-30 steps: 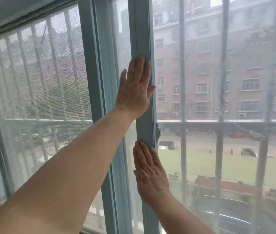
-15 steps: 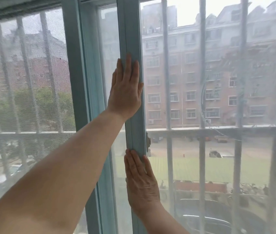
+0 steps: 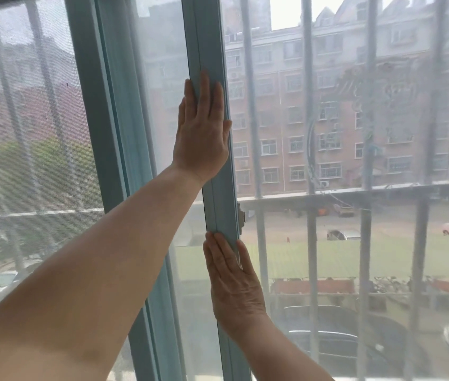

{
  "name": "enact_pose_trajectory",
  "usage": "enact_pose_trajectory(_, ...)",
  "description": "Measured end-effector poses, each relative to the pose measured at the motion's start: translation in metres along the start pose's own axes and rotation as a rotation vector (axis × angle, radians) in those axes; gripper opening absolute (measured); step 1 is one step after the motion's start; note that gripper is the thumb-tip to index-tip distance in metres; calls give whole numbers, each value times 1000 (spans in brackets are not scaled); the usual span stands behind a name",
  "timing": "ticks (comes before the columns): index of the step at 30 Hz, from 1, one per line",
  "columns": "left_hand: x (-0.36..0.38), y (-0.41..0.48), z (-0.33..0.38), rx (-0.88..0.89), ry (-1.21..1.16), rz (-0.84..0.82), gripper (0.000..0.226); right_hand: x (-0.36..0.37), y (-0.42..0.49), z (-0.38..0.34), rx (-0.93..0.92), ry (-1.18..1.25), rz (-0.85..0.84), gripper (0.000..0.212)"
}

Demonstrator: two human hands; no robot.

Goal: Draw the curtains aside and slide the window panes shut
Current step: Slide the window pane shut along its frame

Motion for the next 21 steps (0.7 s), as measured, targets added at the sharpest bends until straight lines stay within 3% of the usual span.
enact_pose_trajectory(8,5,4,35,13,-26,4,56,-3,-19,29,-2,27,-12,80)
enact_pose_trajectory(21,16,11,108,19,-77,-25,57,-11,-55,87,50,-43,41,71)
Point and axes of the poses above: each hand's wrist, its own y-axis towards the middle knuckle, its own x-axis out of the palm, z = x × y, the point moved 8 cm from there along y, towards the middle knuckle, and after that the axes turned 8 degrees about -x, right-handed, at the moved point
